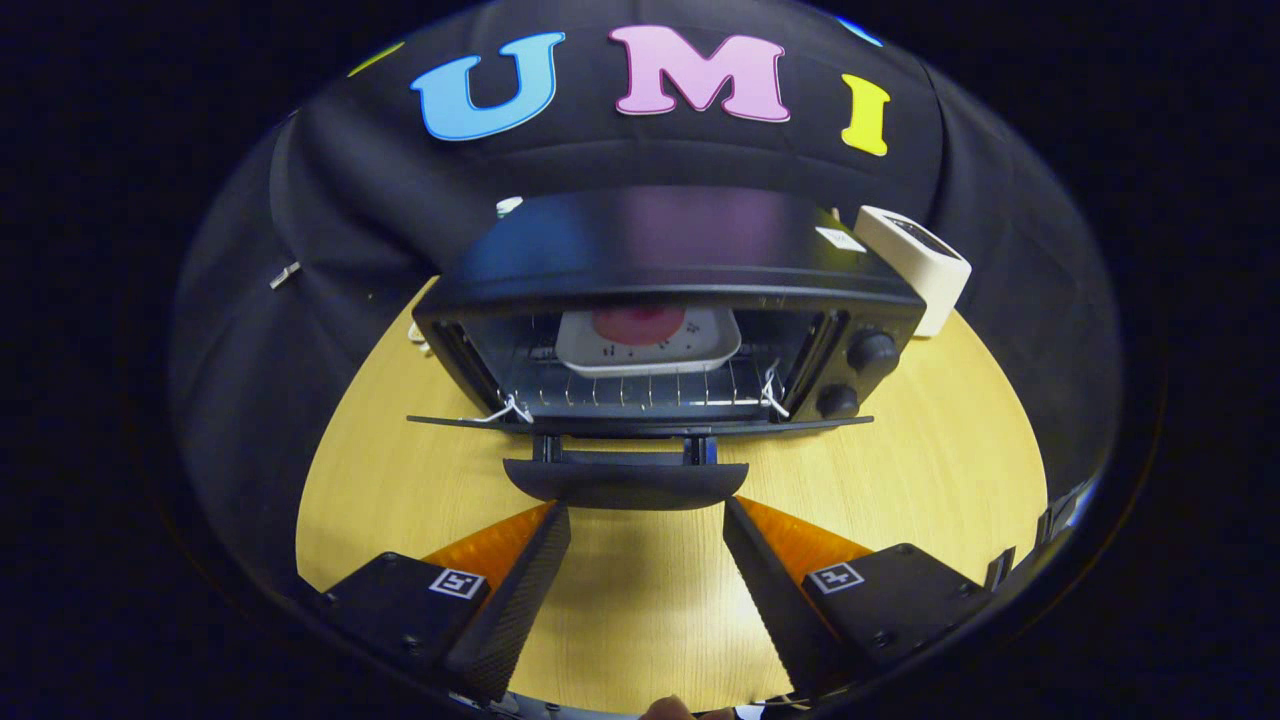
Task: Open the toaster oven, put the food inside, and close the toaster oven door.
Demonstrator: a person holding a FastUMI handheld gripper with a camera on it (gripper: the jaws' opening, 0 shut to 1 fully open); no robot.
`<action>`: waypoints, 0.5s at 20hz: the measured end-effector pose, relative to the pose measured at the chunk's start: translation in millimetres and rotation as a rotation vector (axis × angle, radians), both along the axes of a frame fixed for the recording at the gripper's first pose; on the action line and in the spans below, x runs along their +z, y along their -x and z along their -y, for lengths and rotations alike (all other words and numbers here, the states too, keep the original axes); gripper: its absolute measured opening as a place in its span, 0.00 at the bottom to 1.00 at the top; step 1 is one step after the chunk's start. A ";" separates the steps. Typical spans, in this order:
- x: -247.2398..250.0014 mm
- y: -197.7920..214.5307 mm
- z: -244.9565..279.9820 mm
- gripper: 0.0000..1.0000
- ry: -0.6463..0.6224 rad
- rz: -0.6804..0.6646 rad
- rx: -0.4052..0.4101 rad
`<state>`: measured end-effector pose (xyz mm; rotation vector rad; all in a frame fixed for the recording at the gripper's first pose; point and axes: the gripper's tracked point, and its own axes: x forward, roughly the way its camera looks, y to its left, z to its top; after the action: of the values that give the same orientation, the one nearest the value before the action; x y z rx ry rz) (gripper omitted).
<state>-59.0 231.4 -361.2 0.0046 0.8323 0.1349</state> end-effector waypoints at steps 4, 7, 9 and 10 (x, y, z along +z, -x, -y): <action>34.6 -49.2 7.8 1.00 0.005 0.101 -0.014; 68.3 -65.2 19.6 1.00 -0.017 0.186 -0.022; 82.7 -62.1 31.6 1.00 -0.016 0.243 -0.024; 91.2 -59.9 38.9 1.00 -0.016 0.272 -0.023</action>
<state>0.8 192.5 -270.1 0.0102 0.5595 0.1176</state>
